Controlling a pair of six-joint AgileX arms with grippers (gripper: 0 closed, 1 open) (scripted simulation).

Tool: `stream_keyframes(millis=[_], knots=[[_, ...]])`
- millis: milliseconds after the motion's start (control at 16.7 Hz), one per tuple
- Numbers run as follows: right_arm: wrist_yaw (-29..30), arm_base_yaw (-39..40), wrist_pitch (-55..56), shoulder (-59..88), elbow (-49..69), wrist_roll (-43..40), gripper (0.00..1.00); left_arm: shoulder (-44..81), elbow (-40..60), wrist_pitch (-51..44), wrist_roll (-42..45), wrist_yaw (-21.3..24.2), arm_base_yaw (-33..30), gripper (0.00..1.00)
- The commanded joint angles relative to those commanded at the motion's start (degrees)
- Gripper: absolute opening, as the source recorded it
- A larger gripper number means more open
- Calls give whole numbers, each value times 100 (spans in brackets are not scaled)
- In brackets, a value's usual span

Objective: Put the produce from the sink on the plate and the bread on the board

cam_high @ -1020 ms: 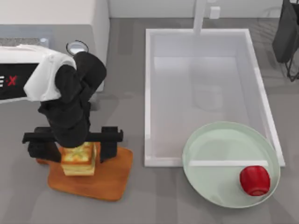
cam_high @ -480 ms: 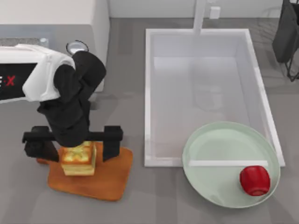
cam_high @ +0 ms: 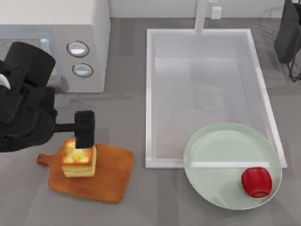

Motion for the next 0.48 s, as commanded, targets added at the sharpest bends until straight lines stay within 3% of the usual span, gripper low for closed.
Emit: stream_keyframes(millis=[480], knots=[[0,0,0,0,0,0,100,-4581,-2740,1726,959,74,1046,100]])
